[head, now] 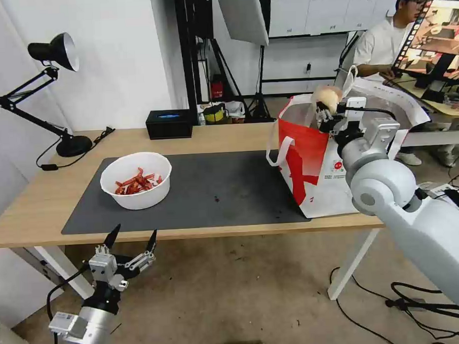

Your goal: Pick up the trash from the table and place it into the takeout bag.

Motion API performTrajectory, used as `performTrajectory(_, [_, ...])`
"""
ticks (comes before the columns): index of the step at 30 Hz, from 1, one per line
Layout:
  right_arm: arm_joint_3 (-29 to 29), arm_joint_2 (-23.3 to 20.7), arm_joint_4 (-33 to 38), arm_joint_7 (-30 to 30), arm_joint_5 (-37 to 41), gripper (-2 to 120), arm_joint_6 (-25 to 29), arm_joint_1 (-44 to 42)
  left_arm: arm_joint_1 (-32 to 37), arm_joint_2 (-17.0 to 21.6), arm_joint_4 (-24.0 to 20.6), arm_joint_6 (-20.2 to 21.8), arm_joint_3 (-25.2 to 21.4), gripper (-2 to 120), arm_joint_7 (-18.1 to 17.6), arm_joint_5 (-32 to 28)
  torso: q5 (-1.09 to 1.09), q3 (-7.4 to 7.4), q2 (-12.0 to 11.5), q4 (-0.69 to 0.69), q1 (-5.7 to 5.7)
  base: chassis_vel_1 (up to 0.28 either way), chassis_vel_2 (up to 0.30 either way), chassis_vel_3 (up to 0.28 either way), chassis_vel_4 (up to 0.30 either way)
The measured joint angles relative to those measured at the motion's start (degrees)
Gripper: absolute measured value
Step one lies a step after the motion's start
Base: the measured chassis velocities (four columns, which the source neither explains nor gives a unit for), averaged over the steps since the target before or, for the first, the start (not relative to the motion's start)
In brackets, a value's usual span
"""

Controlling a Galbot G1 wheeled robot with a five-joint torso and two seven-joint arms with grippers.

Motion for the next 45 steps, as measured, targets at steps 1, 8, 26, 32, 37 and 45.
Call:
performTrajectory(1, [0.0,0.0,0.0,0.0,0.0,52,0.0,0.0,0.0,0.0,0.0,0.0,0.0,100,0.0,0.0,0.00,0.00,0.0,0.00,0.00,0.000,0.000,0.000,0.000])
performTrajectory(8, [-0.4,0.1,-0.1,0.1,0.0,75,-0.3,0.5,-0.1,-0.1,0.1,0.0,0.1,100,0.0,0.0,0.00,0.00,0.0,0.00,0.00,0.000,0.000,0.000,0.000])
performTrajectory(26, [-1.6,-0.1,-0.7,-0.1,-0.1,100,-1.3,2.2,-0.6,0.6,0.3,0.2,0.0,100,0.0,-0.4,0.00,0.00,0.0,0.00,0.00,0.000,0.000,0.000,0.000])
performTrajectory(32, [-1.8,-0.2,-0.3,-0.4,0.1,100,-1.3,2.3,-0.8,1.0,0.1,0.2,-0.2,100,-0.1,-0.9,0.00,0.00,0.0,0.00,0.00,0.000,0.000,0.000,0.000])
performTrajectory(37, [-1.7,-0.5,2.8,-4.2,1.0,100,1.0,0.8,-0.8,1.2,0.1,0.2,-0.4,100,-0.1,-1.2,0.00,0.00,0.0,0.00,0.00,0.000,0.000,0.000,0.000])
performTrajectory(45, [-1.2,-1.5,11.7,-9.1,1.4,100,2.1,-6.5,-0.7,1.3,0.0,0.2,-0.7,100,-0.1,-1.4,-0.01,0.00,0.0,0.01,0.00,0.000,0.000,0.000,0.000])
